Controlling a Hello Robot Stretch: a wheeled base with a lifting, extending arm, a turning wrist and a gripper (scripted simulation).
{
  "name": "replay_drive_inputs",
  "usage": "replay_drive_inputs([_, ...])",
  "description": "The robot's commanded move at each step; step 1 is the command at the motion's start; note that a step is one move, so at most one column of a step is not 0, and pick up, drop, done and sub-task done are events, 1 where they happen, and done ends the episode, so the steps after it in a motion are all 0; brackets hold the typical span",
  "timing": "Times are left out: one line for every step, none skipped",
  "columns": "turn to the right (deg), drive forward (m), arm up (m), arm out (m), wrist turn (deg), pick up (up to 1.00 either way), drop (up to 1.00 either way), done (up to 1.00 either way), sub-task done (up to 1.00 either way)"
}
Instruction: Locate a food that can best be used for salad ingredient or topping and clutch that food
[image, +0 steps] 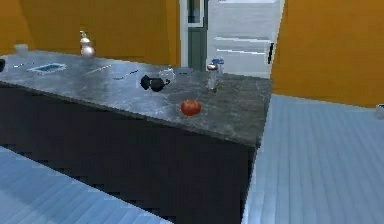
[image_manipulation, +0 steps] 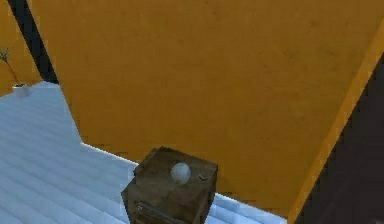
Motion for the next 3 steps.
replay_drive_inputs([0.0, 0.45, 0.0, 0.0, 0.0, 0.0, 0.0, 0.0, 0.0])
replay_drive_inputs([-45.0, 0.0, 0.0, 0.0, 0.0, 0.0, 0.0, 0.0, 0.0])
replay_drive_inputs([-39.0, 0.0, 0.0, 0.0, 0.0, 0.0, 0.0, 0.0, 0.0])
